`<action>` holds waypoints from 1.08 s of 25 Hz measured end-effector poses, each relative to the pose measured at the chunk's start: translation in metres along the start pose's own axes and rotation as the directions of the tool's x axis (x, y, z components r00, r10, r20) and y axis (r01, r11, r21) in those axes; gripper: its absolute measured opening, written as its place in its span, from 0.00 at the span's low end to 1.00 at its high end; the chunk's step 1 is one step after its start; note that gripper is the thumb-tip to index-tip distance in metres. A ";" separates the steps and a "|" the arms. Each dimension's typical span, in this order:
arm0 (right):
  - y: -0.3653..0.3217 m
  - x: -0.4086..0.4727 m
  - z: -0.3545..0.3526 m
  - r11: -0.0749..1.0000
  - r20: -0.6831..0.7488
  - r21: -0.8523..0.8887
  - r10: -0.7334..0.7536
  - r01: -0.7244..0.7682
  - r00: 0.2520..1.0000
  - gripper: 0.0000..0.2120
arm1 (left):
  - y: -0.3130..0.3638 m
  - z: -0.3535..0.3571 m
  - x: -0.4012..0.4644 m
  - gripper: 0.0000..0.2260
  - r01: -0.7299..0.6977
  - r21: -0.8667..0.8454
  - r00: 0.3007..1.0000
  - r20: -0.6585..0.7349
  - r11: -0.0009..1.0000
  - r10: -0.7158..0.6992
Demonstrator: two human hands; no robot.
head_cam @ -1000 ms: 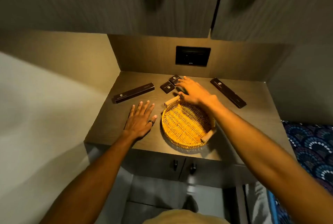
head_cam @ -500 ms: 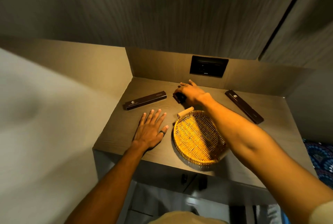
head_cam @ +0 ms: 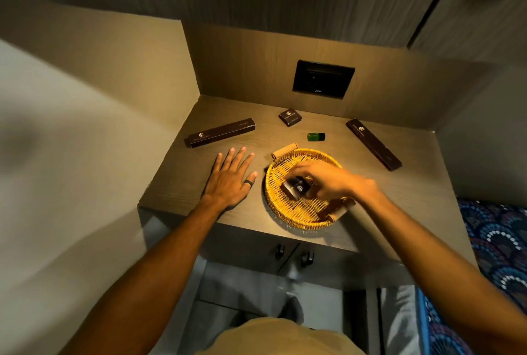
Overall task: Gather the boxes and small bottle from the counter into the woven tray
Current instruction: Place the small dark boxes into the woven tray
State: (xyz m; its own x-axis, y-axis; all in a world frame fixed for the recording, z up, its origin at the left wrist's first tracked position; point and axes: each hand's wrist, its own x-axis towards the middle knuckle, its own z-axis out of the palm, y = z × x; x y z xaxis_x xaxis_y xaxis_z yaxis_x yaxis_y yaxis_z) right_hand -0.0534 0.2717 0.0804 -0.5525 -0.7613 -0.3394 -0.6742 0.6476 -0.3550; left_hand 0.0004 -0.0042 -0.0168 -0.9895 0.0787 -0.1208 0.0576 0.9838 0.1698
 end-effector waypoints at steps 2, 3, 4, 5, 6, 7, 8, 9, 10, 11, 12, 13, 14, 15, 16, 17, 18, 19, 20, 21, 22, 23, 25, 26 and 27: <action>-0.007 0.003 0.017 1.000 0.013 -0.013 0.007 -0.006 1.000 0.34 | 0.001 -0.001 0.000 0.29 0.004 0.002 1.000 0.000 1.000 -0.004; -0.009 0.004 0.022 1.000 0.007 -0.021 0.007 -0.007 1.000 0.34 | 0.001 -0.001 0.000 0.29 0.006 0.001 1.000 0.002 1.000 -0.006; -0.010 0.005 0.025 1.000 -0.003 -0.028 0.006 -0.006 1.000 0.34 | 0.001 -0.001 -0.001 0.29 0.008 -0.001 1.000 0.003 1.000 -0.008; -0.010 0.005 0.027 1.000 -0.011 -0.031 0.002 -0.003 1.000 0.35 | 0.001 -0.001 -0.001 0.29 0.009 -0.001 1.000 0.003 1.000 -0.009; -0.010 0.005 0.029 1.000 -0.015 -0.029 -0.001 0.000 1.000 0.35 | 0.000 -0.001 -0.001 0.29 0.008 0.000 1.000 0.006 1.000 -0.008; -0.011 0.005 0.030 1.000 -0.014 -0.027 -0.001 0.001 1.000 0.35 | 0.000 -0.002 -0.001 0.29 0.006 0.003 1.000 0.008 1.000 -0.006; -0.013 0.005 0.031 1.000 -0.013 -0.026 -0.002 0.001 1.000 0.35 | 0.000 -0.002 0.000 0.29 0.003 0.004 1.000 0.008 1.000 -0.003; -0.014 0.004 0.032 1.000 -0.015 -0.031 -0.003 0.003 1.000 0.36 | 0.000 -0.001 0.000 0.29 0.001 0.004 1.000 0.004 1.000 -0.001; -0.015 0.005 0.032 0.999 -0.018 -0.039 -0.006 0.006 1.000 0.36 | 0.000 -0.001 0.001 0.29 -0.001 0.002 1.000 0.001 1.000 0.001; -0.016 0.004 0.033 0.999 -0.018 -0.049 -0.009 0.008 1.000 0.37 | -0.001 -0.001 0.000 0.29 -0.002 0.002 1.000 -0.002 1.000 0.002; -0.015 0.003 0.034 0.999 -0.014 -0.051 -0.007 0.007 1.000 0.38 | -0.001 0.000 0.000 0.29 -0.003 0.003 1.000 -0.005 1.000 0.003; -0.013 0.003 0.033 0.999 -0.009 -0.033 -0.003 0.003 1.000 0.39 | -0.001 0.001 0.000 0.29 -0.004 0.003 1.000 -0.007 1.000 0.004; -0.010 0.000 0.031 1.000 -0.015 0.010 -0.003 0.003 1.000 0.40 | -0.001 0.002 -0.001 0.29 -0.004 0.003 1.000 -0.006 1.000 0.004; -0.005 -0.001 0.025 0.997 -0.046 0.071 -0.007 0.010 0.999 0.39 | -0.001 0.003 -0.001 0.29 -0.004 0.003 1.000 -0.008 1.000 0.004; 0.001 -0.001 0.016 0.991 -0.106 0.130 -0.008 0.021 0.994 0.38 | -0.001 0.003 0.000 0.29 -0.005 0.005 1.000 -0.014 1.000 0.005; 0.008 0.002 0.006 0.984 -0.183 0.174 0.006 0.026 0.983 0.35 | -0.002 0.003 0.000 0.29 -0.006 0.007 1.000 -0.018 1.000 0.006; 0.016 0.006 -0.006 0.979 -0.259 0.201 0.038 0.015 0.965 0.33 | -0.002 0.003 0.001 0.29 -0.009 0.006 1.000 -0.018 1.000 0.009; 0.023 0.013 -0.018 0.977 -0.325 0.213 0.084 -0.013 0.942 0.31 | -0.003 0.002 0.002 0.29 -0.013 0.008 1.000 -0.018 1.000 0.013; 0.030 0.022 -0.030 0.975 -0.375 0.214 0.134 -0.055 0.917 0.31 | -0.003 0.002 0.003 0.29 -0.017 0.013 1.000 -0.020 1.000 0.017; 0.036 0.034 -0.041 0.973 -0.399 0.203 0.181 -0.106 0.899 0.31 | -0.003 0.002 0.003 0.29 -0.018 0.019 1.000 -0.022 1.000 0.019; 0.041 0.047 -0.050 0.971 -0.393 0.180 0.220 -0.160 0.893 0.31 | -0.003 0.003 0.003 0.29 -0.019 0.022 1.000 -0.023 1.000 0.019; 0.043 0.062 -0.058 0.966 -0.364 0.151 0.250 -0.208 0.897 0.31 | -0.003 0.003 0.004 0.29 -0.019 0.023 1.000 -0.022 1.000 0.020; 0.043 0.089 -0.070 0.957 -0.286 0.093 0.290 -0.274 0.914 0.32 | -0.005 0.005 0.005 0.29 -0.017 0.022 1.000 -0.025 1.000 0.018; 0.042 0.100 -0.073 0.952 -0.252 0.056 0.307 -0.302 0.918 0.32 | -0.006 0.006 0.006 0.29 -0.017 0.019 0.999 -0.029 1.000 0.018; 0.040 0.108 -0.073 0.943 -0.222 0.020 0.329 -0.333 0.918 0.33 | -0.007 0.006 0.006 0.29 -0.021 0.016 0.999 -0.032 1.000 0.022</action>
State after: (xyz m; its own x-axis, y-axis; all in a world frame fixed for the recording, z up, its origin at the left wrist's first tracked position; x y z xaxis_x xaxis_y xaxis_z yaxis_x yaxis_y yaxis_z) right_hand -0.1759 0.2128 0.0929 -0.8379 -0.4928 -0.2346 -0.4416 0.8647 -0.2393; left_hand -0.0054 -0.0096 -0.0249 -0.9918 0.0946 -0.0854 0.0805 0.9844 0.1564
